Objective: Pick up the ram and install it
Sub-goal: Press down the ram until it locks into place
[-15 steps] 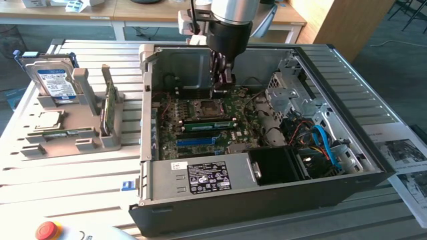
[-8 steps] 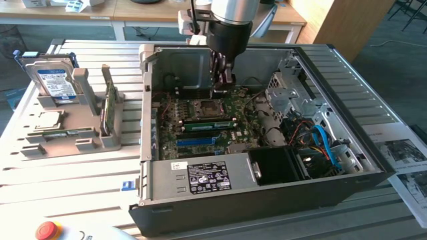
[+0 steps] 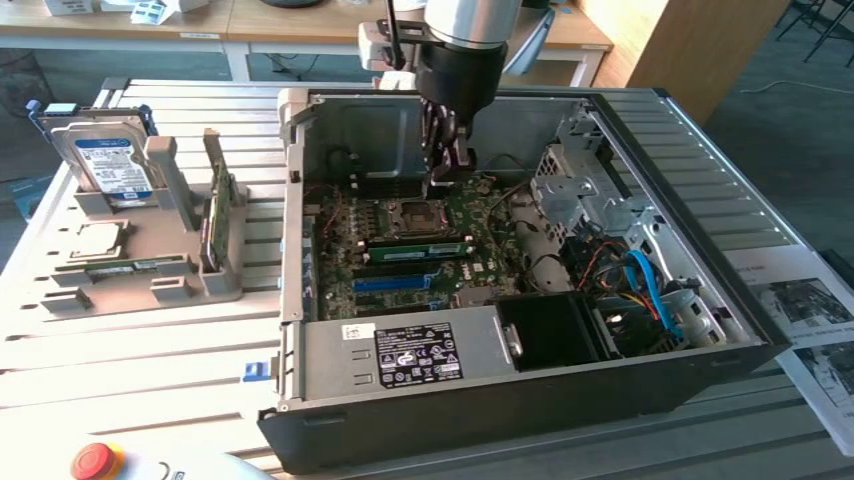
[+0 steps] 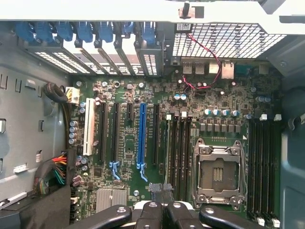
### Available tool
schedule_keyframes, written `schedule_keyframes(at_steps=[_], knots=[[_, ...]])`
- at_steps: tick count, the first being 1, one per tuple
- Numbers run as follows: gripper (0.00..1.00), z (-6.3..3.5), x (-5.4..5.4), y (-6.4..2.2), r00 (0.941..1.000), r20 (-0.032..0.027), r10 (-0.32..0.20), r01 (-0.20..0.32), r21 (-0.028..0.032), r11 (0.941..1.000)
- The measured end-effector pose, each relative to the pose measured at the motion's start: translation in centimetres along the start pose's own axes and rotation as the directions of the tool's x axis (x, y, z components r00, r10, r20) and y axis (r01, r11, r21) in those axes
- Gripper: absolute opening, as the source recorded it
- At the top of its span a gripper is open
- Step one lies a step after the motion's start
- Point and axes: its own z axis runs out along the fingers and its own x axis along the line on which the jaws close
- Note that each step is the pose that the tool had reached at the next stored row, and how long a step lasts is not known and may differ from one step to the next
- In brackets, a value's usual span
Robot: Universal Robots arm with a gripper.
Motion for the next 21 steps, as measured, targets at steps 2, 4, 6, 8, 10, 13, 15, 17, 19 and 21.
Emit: schedule_keyframes(at_steps=[2,4,6,8,10,13,15,17,19,21], knots=[[0.1,0.0,0.0,0.0,1.0,-0.0001,0.0,0.0,0.0,1.0],[0.1,0.0,0.0,0.0,1.0,-0.0001,0.0,0.0,0.0,1.0],[0.1,0.0,0.0,0.0,1.0,-0.0001,0.0,0.0,0.0,1.0],[0.1,0.0,0.0,0.0,1.0,-0.0001,0.0,0.0,0.0,1.0],[0.1,0.0,0.0,0.0,1.0,0.0,0.0,0.0,0.0,1.0],[0.1,0.0,0.0,0.0,1.0,0.0,0.0,0.0,0.0,1.0],[0.1,0.0,0.0,0.0,1.0,-0.0001,0.0,0.0,0.0,1.0],[0.1,0.0,0.0,0.0,1.0,0.0,0.0,0.0,0.0,1.0],[0.1,0.0,0.0,0.0,1.0,-0.0001,0.0,0.0,-0.0001,1.0],[0.1,0.0,0.0,0.0,1.0,0.0002,0.007,-0.007,-0.0004,1.0]])
